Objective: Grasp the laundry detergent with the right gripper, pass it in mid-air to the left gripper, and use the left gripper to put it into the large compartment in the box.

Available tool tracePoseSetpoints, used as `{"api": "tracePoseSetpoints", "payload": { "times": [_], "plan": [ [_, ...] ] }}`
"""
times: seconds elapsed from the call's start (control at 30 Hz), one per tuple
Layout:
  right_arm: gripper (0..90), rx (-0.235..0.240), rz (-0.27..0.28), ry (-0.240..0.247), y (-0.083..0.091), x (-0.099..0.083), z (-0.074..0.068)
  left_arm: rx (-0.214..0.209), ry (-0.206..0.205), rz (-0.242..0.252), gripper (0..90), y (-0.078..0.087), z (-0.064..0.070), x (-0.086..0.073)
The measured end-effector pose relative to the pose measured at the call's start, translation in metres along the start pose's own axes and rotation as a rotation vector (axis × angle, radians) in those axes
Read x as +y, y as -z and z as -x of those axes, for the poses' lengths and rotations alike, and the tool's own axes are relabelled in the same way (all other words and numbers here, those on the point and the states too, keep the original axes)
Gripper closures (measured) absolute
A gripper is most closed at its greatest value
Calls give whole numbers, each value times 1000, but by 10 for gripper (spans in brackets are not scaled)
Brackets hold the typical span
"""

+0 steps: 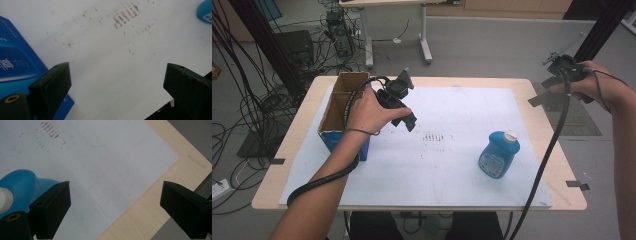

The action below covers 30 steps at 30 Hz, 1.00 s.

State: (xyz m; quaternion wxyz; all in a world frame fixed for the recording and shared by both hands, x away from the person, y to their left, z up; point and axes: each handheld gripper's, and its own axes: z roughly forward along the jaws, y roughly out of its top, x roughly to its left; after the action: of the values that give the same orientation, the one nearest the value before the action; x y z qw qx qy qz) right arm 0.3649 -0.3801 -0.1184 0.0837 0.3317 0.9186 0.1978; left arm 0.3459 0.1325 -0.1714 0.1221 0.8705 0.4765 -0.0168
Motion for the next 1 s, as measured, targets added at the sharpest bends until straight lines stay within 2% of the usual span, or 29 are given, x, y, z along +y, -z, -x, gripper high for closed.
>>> {"api": "tracePoseSetpoints", "payload": {
  "times": [0.37, 0.6, 0.63, 0.83, 1.0],
  "plan": [
    [91, -11, 34, 14, 3, -19, -10, -2, 14, 8, 82, -5, 1, -8],
    [90, -20, 43, -10, 0, -38, -14, -13, 18, 9, 80, -11, 1, -13],
    [89, -19, 49, -17, 0, -43, -15, -28, 20, 11, 79, -13, -1, -14],
    [89, -24, 77, -33, -2, -61, -18, -30, 27, 18, 80, -18, -1, -17],
    [89, -27, 78, -33, -2, -68, -19, -36, 29, 23, 79, -18, -1, -19]
  ]
}}
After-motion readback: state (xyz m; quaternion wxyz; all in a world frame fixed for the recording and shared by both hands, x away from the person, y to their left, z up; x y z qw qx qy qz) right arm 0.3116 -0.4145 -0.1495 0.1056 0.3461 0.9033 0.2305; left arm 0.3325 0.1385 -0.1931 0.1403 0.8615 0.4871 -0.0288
